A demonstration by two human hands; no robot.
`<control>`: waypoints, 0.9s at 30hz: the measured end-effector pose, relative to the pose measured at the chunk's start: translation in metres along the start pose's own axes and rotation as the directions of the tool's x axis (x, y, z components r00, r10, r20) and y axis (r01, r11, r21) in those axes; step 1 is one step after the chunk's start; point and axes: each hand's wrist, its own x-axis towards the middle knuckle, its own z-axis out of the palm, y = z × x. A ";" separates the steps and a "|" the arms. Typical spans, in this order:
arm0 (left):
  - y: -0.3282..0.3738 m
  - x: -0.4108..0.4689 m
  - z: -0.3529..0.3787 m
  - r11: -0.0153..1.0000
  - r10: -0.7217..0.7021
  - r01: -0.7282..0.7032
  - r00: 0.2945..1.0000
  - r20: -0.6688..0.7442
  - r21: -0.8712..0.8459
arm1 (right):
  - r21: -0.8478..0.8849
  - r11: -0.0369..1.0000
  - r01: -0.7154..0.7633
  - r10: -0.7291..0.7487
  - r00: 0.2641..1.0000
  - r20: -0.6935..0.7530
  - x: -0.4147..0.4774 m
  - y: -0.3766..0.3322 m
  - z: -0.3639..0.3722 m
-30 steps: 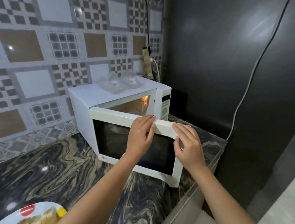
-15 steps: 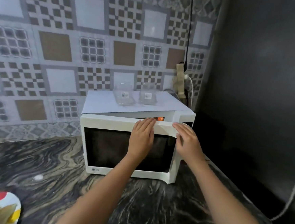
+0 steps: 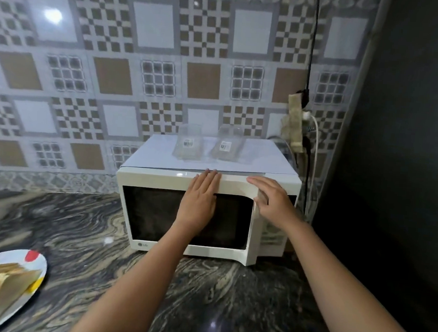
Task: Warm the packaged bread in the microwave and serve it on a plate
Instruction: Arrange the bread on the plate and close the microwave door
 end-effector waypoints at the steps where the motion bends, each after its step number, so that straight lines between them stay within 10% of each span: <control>1: 0.002 0.000 0.001 1.000 -0.008 0.008 1.000 -0.012 0.000 | 0.003 1.000 0.003 -0.003 1.000 0.028 0.000 0.002 -0.003; 12: 0.089 -0.061 0.054 0.775 -0.299 0.341 0.940 0.166 -0.531 | -0.492 0.869 -0.050 0.098 0.992 0.073 0.009 0.040 -0.021; 20: 0.116 -0.031 0.071 0.577 -0.354 0.453 0.889 0.291 -0.680 | -0.514 0.857 -0.039 0.055 0.998 0.016 0.009 0.045 -0.019; 27: 0.103 -0.018 0.076 0.647 -0.313 0.413 0.910 0.272 -0.641 | -0.462 0.885 -0.056 0.037 0.998 -0.050 0.012 0.043 -0.016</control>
